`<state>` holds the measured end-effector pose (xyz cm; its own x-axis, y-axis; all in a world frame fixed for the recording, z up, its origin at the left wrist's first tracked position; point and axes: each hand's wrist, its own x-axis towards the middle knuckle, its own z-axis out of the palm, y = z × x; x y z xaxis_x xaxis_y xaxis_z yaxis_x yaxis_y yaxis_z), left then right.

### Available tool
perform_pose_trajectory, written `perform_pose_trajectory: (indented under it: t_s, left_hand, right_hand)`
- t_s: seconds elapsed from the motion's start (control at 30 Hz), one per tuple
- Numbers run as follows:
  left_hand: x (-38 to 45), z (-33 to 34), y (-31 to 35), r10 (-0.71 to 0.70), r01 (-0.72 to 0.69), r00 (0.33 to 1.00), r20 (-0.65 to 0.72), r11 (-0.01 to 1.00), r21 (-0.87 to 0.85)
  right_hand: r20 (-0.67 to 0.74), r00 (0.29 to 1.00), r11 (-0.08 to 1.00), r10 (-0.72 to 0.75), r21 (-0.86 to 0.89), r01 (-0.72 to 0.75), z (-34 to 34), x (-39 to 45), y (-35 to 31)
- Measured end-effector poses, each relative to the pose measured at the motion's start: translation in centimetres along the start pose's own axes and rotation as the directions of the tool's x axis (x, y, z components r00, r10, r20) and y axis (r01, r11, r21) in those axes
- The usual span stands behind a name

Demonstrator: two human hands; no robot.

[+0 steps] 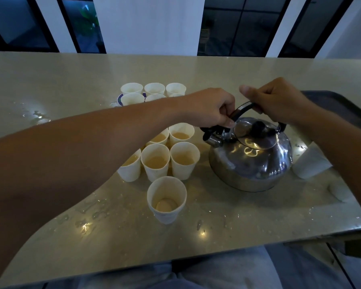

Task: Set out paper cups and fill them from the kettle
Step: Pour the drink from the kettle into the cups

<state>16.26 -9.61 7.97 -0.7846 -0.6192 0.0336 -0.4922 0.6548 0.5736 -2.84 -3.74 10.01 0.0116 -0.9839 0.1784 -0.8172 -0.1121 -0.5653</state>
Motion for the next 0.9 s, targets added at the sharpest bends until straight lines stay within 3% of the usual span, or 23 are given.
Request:
perform_pose_trajectory:
  t_s: [0.37,0.67,0.77,0.9]
  left_hand:
    - [3.2,3.4,1.0,-0.013,0.004,0.992,0.123,0.998,0.068]
    - [3.2,4.7,0.5,-0.02,0.019,0.995,0.093,1.0,0.021]
    - [2.3,5.0,0.0,-0.03,0.03,0.998,0.055,1.0,0.0]
    - [-0.2,3.8,-0.1,0.007,-0.005,1.0,-0.024,0.998,0.064]
  right_hand:
    - [0.12,0.952,0.957,0.282,0.034,-0.288,0.3,-1.1,4.5]
    - [0.093,0.949,0.945,0.303,0.104,-0.311,1.1,-2.1,6.0]
    - [0.057,0.98,0.982,0.188,-0.041,-0.186,1.0,-2.3,5.4]
    - [-0.006,0.977,0.935,-0.211,-0.292,0.2,1.2,-2.6,2.3]
